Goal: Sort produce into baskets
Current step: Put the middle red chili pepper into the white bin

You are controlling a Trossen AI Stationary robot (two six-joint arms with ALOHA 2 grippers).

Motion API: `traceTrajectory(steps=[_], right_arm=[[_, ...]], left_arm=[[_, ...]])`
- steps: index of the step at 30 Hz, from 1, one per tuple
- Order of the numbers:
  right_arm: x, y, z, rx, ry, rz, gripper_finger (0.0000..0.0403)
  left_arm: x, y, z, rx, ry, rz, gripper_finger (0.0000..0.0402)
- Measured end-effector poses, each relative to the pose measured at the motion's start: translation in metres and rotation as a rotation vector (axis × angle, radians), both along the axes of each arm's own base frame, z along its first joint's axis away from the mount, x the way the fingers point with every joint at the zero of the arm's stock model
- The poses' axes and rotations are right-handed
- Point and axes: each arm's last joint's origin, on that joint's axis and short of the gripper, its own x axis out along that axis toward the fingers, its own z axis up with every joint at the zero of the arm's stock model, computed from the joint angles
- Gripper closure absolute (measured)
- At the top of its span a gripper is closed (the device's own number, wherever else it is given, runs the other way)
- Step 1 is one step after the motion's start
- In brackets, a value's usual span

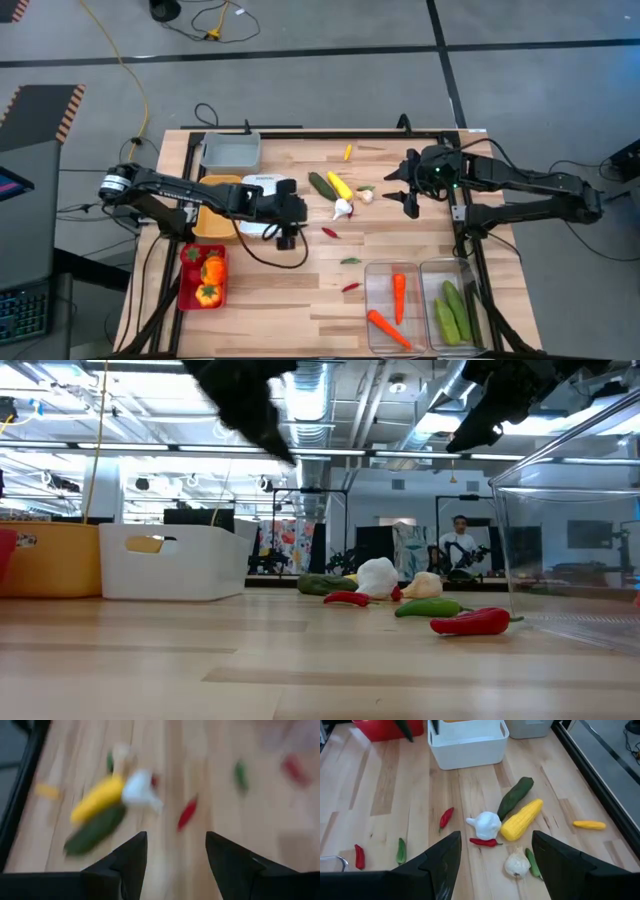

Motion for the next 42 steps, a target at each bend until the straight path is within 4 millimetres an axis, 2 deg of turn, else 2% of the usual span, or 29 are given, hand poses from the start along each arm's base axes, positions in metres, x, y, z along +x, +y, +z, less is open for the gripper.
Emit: traceTrajectory(steps=[3,10,15,20,35,42], right_arm=[[0.0,0.0,0.0,0.0,0.0,0.0,0.0132],[0.001,0.001,-0.001,0.003,0.006,0.004,0.0132],[0.003,0.0,-0.003,0.007,0.02,0.003,0.0132],[0.005,0.0,-0.005,0.009,0.033,0.003,0.0132],[0.017,-0.003,-0.016,0.02,0.091,0.002,0.0132],[0.02,-0.004,-0.019,0.024,0.106,0.002,0.0132]], left_arm=[[0.016,-0.002,-0.005,-0.004,-0.077,-0.048,0.0221],[0.053,-0.005,-0.05,0.062,-0.082,-0.114,0.023],[0.065,-0.006,-0.086,0.09,-0.002,-0.142,0.023],[0.071,-0.003,-0.112,0.095,0.054,-0.144,0.0231],[0.078,0.019,-0.142,-0.132,0.078,-0.085,0.0231],[0.079,0.021,-0.144,-0.138,0.073,-0.083,0.025]])
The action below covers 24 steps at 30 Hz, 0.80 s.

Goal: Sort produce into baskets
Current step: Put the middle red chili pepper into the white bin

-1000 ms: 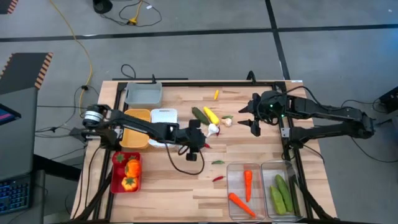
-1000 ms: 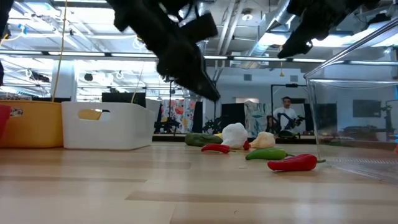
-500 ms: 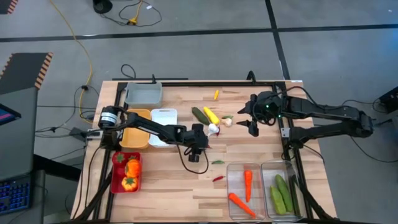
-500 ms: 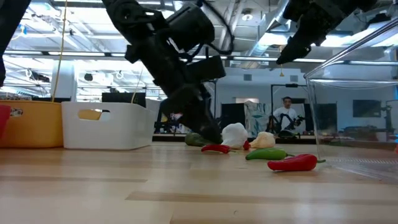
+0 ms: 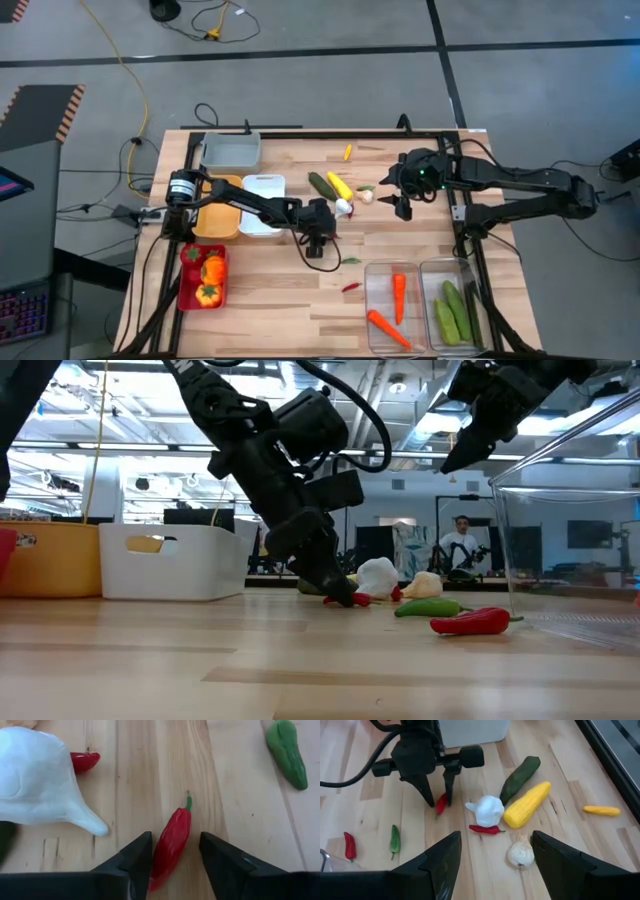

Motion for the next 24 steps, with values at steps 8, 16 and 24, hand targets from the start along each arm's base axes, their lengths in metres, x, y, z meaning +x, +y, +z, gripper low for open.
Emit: traceTrajectory(steps=[8,16,24], right_arm=[[0.0,0.0,0.0,0.001,-0.003,0.0,0.0132],[0.0,0.0,0.0,0.001,-0.002,0.0,0.0132],[0.0,0.0,0.001,-0.002,-0.013,0.0,0.0132]], left_arm=[[0.0,0.0,0.001,0.001,-0.008,-0.001,0.033],[0.004,0.0,0.007,0.008,0.014,0.005,0.0358],[0.016,0.001,0.049,0.06,0.199,-0.07,0.0357]])
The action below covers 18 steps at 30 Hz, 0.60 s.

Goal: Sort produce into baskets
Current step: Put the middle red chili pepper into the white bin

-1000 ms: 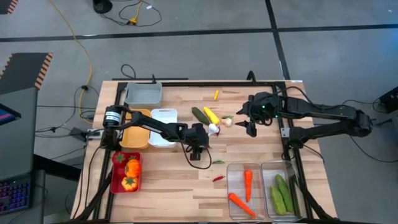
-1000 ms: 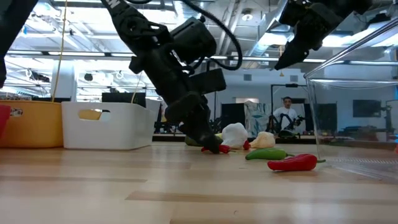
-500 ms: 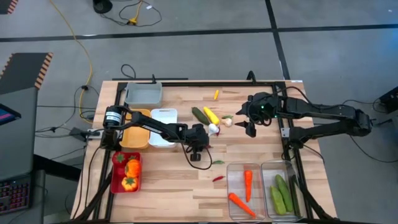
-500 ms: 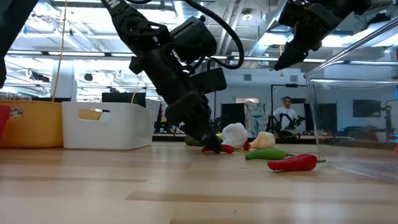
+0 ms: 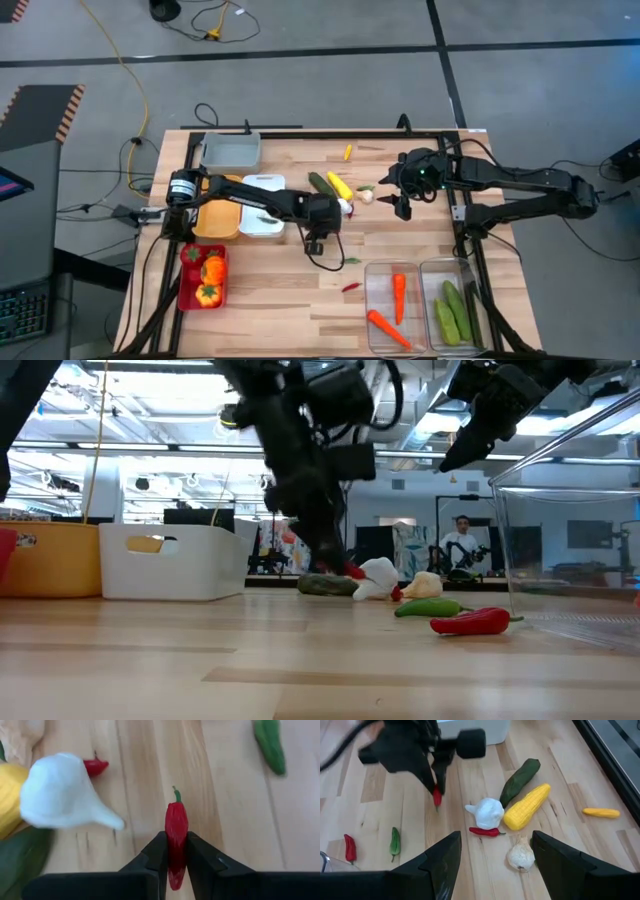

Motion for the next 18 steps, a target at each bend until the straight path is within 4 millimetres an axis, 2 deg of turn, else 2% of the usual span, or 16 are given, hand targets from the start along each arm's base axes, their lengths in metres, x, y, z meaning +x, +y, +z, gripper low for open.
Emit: traceTrajectory(steps=[6,9,12,18], right_arm=[[0.0,0.0,0.0,0.0,0.0,0.0,0.0132],[0.0,0.0,0.0,0.0,0.0,0.0,0.0132],[0.0,0.0,0.0,0.0,0.0,0.0,0.0132],[0.0,0.0,0.0,0.0,0.0,0.0,0.0132]], left_arm=[[-0.006,0.001,0.042,0.056,0.216,-0.004,0.0357],[-0.014,0.002,0.056,0.082,0.326,0.01,0.0357],[-0.026,0.003,0.064,0.091,0.449,0.035,0.0357],[-0.051,0.003,0.067,0.102,0.704,0.092,0.0356]])
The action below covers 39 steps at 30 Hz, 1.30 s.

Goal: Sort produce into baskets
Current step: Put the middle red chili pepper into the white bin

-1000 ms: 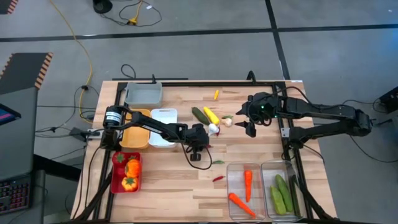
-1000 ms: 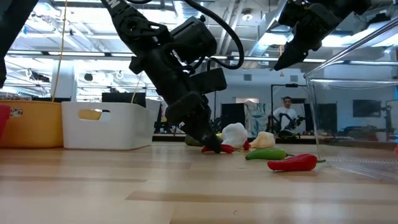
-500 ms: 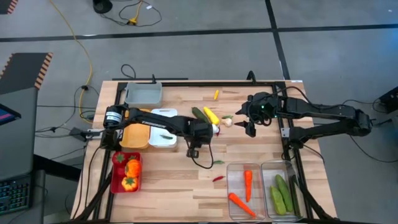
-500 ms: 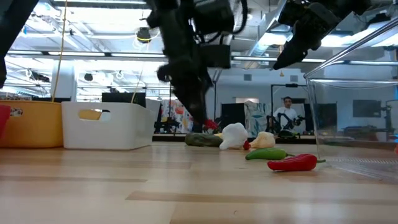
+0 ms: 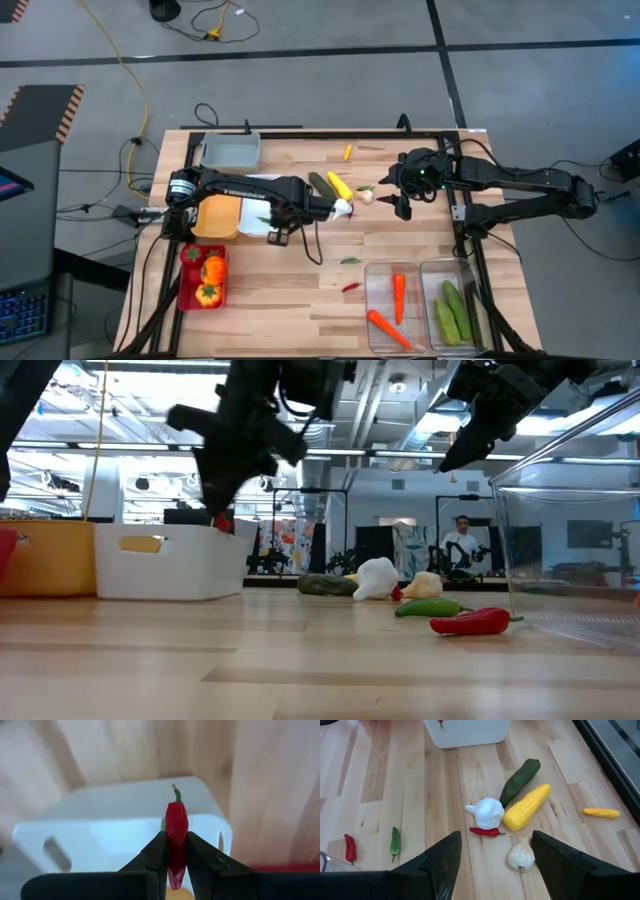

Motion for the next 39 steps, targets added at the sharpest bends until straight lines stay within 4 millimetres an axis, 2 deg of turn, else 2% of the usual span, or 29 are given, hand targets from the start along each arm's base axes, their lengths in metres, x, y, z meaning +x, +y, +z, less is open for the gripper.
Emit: traceTrajectory(steps=[3,19,30,39], right_arm=[[0.0,0.0,0.0,0.0,0.0,0.0,0.0132],[0.0,0.0,0.0,0.0,0.001,0.0,0.0132],[0.0,0.0,0.0,0.0,0.002,0.0,0.0132],[0.0,0.0,0.0,0.001,0.004,0.0,0.0132]], left_arm=[[-0.006,0.001,0.002,0.054,0.065,0.013,0.0356],[-0.009,0.003,0.007,0.146,0.033,0.109,0.0356],[-0.014,0.005,-0.003,0.198,0.057,0.194,0.0346],[-0.014,0.002,-0.003,0.141,0.06,0.249,0.0349]])
